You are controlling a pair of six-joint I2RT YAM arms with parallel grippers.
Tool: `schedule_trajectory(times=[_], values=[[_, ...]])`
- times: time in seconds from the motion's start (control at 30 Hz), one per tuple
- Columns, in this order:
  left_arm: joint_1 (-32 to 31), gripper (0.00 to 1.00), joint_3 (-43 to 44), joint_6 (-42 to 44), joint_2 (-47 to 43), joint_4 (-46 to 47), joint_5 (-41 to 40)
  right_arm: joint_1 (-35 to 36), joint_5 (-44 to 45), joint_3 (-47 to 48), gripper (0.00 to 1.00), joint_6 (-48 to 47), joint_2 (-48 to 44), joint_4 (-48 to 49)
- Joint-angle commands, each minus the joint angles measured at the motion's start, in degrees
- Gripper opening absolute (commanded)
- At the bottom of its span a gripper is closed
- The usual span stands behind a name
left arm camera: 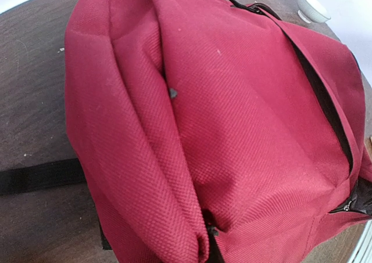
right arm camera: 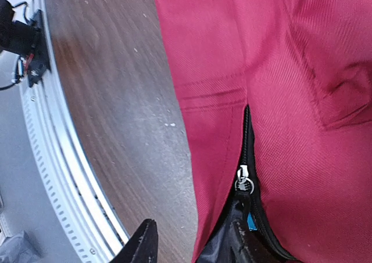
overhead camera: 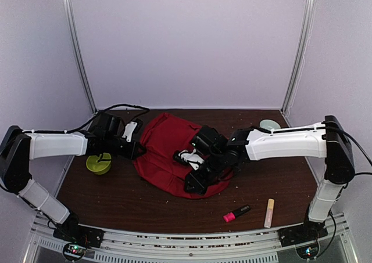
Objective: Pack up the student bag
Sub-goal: Hold the student bag at the center of the board.
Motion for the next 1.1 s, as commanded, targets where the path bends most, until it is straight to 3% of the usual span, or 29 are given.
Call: schedule_trajectory(times=[0.0,0.2,0.3,0.8,0.87,1.0,1.07], values=[[-0.9,0.0,2.7,1.5,-0.4,2.0,0.3,-1.6,-2.0,-0.1,0.43,-1.9,-4.2,1.4],[-1.5,0.0,3.3,1.7,-0.5,1.5,0.1,-4.5,-1.3,-0.7,0.27,-1.0,-0.6,2.3],[-1.7,0.0,3.5,1.6,-0.5,1.4,0.0,-4.5,-1.9,0.6,0.24,-1.3,1.6,1.6],[-2.0,0.0,3.7,1.5,-0.1,1.8,0.1,-2.3,-4.1,-0.4,0.33,-3.2,6.8,0.4],[-2.0,0.0,3.6,1.2,-0.1,2.0,0.3,-1.9,-3.8,-0.1,0.29,-2.7,7.5,0.9],[-2.0,0.0,3.4,1.1,-0.4,2.1,1.1,-1.9,-2.1,-0.2,0.04,-1.9,6.4,1.7],[-2.0,0.0,2.6,1.0,-1.4,2.7,1.4,-2.2,-1.0,-1.2,0.0,-1.9,4.2,2.0]])
